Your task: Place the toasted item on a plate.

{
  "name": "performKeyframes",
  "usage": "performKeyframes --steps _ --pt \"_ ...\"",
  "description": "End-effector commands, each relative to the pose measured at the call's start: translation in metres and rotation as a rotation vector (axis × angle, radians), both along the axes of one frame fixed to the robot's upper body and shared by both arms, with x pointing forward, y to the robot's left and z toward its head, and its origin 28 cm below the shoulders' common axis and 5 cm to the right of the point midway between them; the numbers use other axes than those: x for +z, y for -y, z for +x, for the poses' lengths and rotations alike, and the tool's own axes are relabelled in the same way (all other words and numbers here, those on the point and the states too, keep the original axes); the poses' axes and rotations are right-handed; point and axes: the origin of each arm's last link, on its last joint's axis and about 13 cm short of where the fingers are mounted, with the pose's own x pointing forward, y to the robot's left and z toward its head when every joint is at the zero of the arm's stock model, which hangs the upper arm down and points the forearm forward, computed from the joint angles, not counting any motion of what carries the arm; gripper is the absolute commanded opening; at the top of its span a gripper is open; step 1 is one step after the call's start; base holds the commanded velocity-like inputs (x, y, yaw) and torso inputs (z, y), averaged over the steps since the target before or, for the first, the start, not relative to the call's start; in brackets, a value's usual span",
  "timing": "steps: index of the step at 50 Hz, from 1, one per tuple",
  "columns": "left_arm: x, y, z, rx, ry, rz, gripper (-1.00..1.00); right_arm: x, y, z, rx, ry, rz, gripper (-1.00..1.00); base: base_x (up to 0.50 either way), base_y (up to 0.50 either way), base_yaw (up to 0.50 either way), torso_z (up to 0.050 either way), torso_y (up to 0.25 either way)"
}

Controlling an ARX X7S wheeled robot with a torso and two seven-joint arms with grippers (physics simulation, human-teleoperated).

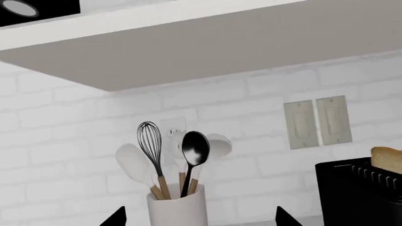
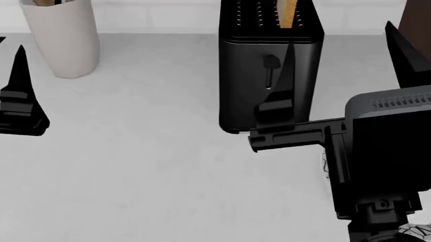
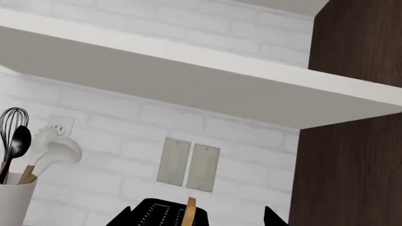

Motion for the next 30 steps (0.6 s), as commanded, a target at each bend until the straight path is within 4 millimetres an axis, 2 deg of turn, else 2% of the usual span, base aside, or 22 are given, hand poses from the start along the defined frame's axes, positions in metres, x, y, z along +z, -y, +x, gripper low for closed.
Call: performKeyframes --steps 1,30 --pt "0.0064 -0.0016 -0.0014 0.008 0.009 0.007 1.0 0.0075 0.0013 -0.0025 -0.002 0.018 0.0 1.0 0.16 0.0 0.0 0.0 0.0" --pt "0.0027 -0.0025 -0.0015 0.016 -0.002 0.013 1.0 0.0074 0.0005 -0.004 0.006 0.022 0.004 1.0 0.17 0.0 0.0 0.0 0.001"
